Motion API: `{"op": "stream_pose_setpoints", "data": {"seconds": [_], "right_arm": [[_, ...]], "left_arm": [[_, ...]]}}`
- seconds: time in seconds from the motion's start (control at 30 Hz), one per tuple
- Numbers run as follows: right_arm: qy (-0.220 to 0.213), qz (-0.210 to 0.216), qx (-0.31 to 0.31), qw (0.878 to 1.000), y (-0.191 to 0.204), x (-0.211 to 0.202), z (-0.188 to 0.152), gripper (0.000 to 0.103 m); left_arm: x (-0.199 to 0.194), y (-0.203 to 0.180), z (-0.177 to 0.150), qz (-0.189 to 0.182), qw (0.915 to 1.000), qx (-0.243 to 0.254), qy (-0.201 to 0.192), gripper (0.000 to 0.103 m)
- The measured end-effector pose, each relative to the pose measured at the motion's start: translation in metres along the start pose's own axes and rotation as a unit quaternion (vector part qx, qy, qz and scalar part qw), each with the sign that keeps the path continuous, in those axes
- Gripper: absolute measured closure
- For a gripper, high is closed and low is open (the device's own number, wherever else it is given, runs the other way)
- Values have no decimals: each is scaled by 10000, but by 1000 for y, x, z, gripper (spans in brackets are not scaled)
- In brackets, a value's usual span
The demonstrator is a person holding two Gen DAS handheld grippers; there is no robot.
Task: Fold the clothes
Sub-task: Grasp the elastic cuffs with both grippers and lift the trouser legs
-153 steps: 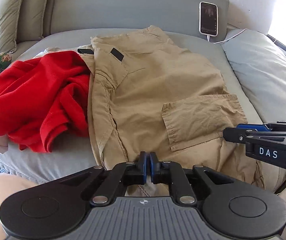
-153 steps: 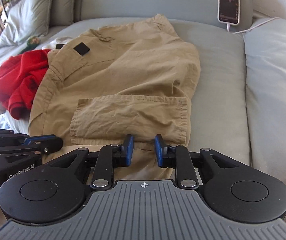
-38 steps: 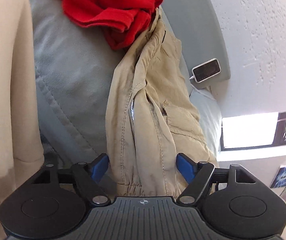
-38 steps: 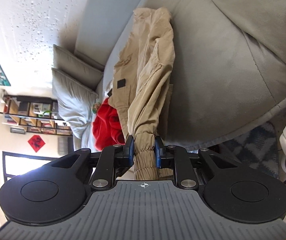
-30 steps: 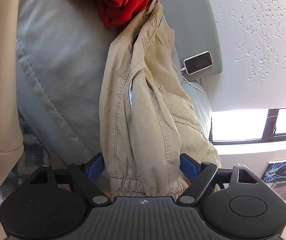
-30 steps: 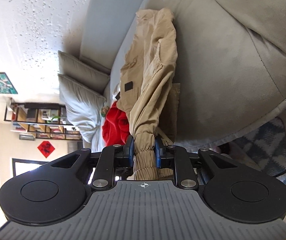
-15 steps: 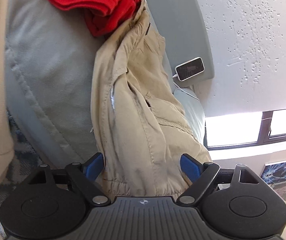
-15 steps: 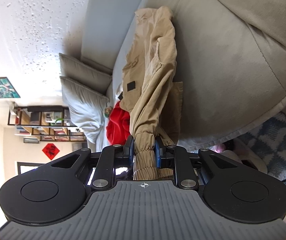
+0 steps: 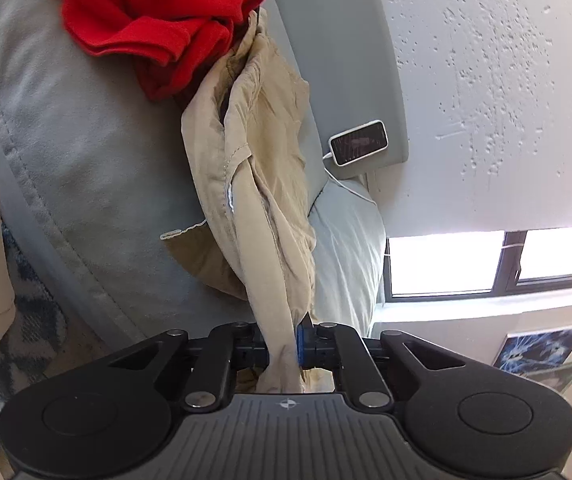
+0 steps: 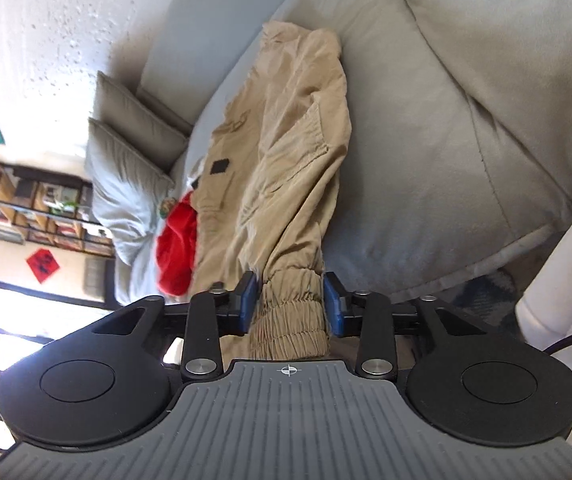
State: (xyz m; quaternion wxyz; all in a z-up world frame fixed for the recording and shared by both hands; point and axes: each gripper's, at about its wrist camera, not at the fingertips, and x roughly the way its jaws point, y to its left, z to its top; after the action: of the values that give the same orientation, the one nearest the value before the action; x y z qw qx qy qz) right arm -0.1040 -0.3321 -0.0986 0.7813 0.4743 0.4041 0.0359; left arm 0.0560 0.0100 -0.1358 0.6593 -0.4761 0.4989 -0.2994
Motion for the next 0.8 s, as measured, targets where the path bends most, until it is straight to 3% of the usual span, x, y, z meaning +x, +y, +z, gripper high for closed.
{"op": "stream_pose_setpoints", "data": {"seconds": [0.03,0.1,0.13,0.37,0.53,0.67,0.73,0.77,0.8], "right_arm": [[-106,-68,-98,9999,0,-3,0,39],[-335,65,-85,9994,-4,-9,1,10],[-420,221,-3,9989,-9,-11,3,8],[-151,971,510,9939,-37,31,16,8],[90,2182,1310,9670,-48,82,14,8],[100,2797,1565,9472,-51,106,7,8],[204,3037,1651,9381,-52,108,3,13],[277,3117,1517,9376,-49,104,1,32],[379,2889,1330,9473,-44,98,1,59]], "left_arm": [[0,0,3,-46,9999,-126,6,97],[-6,1,7,-173,9993,-321,32,97],[-7,1,9,-233,9989,-398,41,97],[-23,-11,15,-653,9952,-724,44,97],[-23,-16,15,-1043,9881,-1125,-34,97],[-21,-16,14,-1131,9857,-1249,-49,97],[-22,-15,13,-846,9897,-1150,-18,97],[-22,-15,13,-646,9922,-1068,0,97],[-23,-15,12,-413,9944,-969,36,97]]}}
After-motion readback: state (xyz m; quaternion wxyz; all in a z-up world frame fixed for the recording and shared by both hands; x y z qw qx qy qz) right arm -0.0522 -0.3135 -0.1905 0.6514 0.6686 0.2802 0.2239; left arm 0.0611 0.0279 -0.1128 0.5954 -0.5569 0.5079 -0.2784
